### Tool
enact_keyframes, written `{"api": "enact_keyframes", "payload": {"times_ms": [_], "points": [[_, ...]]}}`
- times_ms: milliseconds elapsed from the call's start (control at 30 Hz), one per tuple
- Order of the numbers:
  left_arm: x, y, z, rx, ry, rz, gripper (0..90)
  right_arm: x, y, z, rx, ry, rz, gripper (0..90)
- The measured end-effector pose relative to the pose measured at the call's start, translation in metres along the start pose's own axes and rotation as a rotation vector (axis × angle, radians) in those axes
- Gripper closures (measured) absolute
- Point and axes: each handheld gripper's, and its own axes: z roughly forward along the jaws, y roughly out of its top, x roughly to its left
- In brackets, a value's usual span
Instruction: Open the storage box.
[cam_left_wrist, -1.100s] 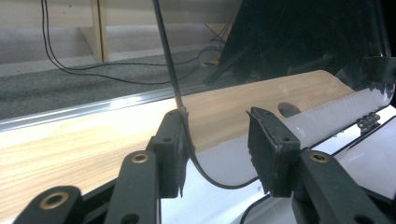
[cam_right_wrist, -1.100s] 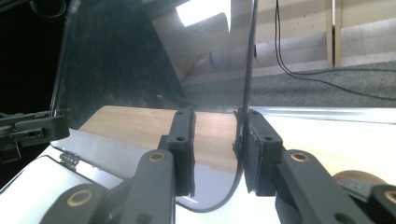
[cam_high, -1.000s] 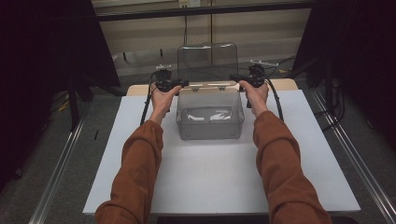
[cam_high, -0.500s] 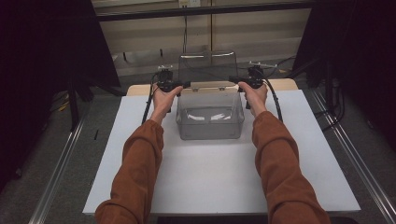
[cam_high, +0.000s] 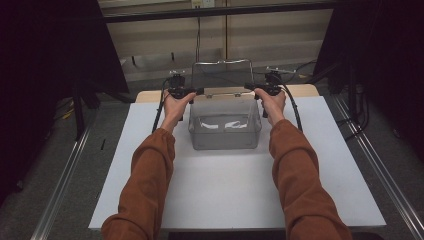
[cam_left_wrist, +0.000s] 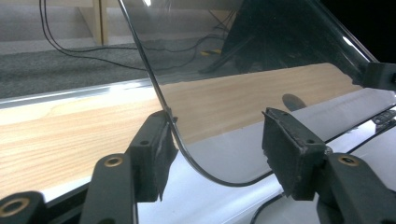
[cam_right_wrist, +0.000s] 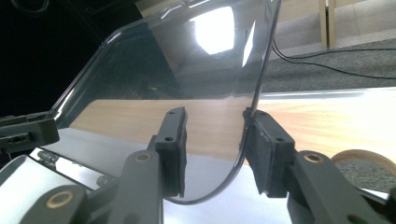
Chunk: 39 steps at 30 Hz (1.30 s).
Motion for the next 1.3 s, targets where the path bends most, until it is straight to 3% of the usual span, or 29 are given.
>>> {"api": "enact_keyframes", "payload": {"times_ms": [233,367,900,1000,1300], "points": [[0.003,-0.0019,0.0008,0.002,-0.016,-0.019,41.0,0.0006,-0.003,0.0029,0.005,-0.007,0.016,56.0],[0.0004,-0.001,0.0005,0.008,0.006,-0.008,40.6,0.001,-0.0028,0.0029,0.005,-0.009,0.018,55.8],[-0.0004,-0.0022,0.0019,0.003,0.003,-0.046,40.2,0.0046,-0.0044,0.0031,0.01,-0.038,0.025,53.6],[0.0003,-0.0021,0.0016,0.008,-0.001,-0.044,40.2,0.0051,-0.0048,0.0033,0.009,-0.037,0.008,52.4],[0.0038,-0.0038,0.0027,0.008,-0.017,-0.074,39.6,0.0052,-0.0083,0.0067,0.033,-0.006,0.031,46.6]]}}
